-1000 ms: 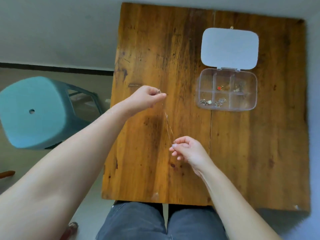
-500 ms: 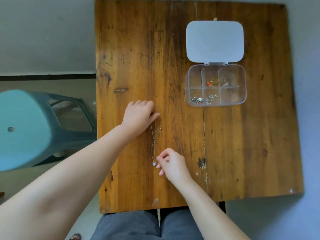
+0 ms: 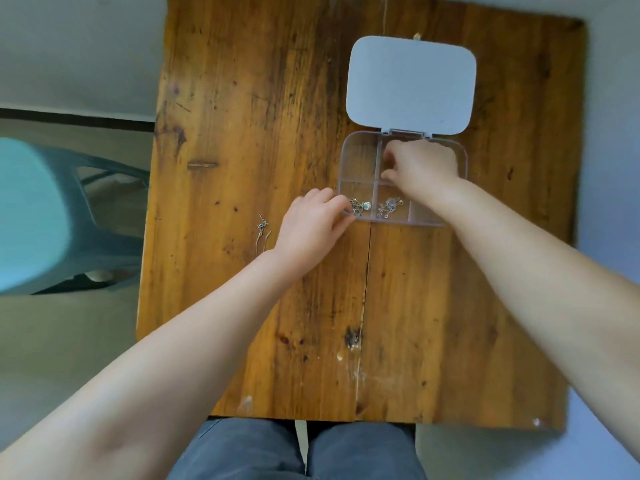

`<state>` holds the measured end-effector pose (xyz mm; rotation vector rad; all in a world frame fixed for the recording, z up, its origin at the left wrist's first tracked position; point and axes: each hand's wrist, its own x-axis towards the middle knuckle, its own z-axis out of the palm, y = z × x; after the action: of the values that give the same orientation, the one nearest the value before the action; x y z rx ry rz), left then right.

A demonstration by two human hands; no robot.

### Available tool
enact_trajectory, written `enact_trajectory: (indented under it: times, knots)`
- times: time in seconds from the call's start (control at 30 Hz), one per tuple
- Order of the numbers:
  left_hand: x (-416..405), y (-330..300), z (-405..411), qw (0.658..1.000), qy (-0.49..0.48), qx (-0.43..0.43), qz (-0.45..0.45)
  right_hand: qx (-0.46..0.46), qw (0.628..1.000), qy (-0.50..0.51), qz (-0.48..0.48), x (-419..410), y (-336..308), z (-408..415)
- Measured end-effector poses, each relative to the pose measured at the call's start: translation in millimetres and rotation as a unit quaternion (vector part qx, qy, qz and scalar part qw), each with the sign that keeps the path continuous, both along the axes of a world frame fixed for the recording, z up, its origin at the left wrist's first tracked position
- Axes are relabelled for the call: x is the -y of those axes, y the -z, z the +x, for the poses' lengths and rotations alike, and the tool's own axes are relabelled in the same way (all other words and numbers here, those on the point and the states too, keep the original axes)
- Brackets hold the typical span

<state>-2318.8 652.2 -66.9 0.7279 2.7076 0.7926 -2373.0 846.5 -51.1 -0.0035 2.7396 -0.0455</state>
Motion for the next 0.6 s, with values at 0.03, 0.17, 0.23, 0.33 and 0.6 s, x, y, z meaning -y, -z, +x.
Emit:
enact_trajectory:
  times: [0.03,0.17,0.23,0.33,0.6]
  knots:
    - [-1,0,0,1.000,-0.005,-0.002,-0.001,0.011,1.000,-0.012,0.006,0,0,-3]
    - [-3,-2,4,1.000,-0.021,-0.005,-0.003,0.079,0.996,-0.034,0.024,1,-2,-17]
    - [-5,-3,5,1.000,-0.029,-0.005,-0.003,0.093,0.994,-0.047,0.026,4,-2,-21]
    - [-6,-4,6,0.999,-0.038,-0.008,-0.005,0.080,0.996,-0.038,-0.017,-1,-3,-18]
    - [-6,-4,5,0.999,-0.037,-0.002,-0.008,0.125,0.991,-0.040,0.030,0,-12,-17]
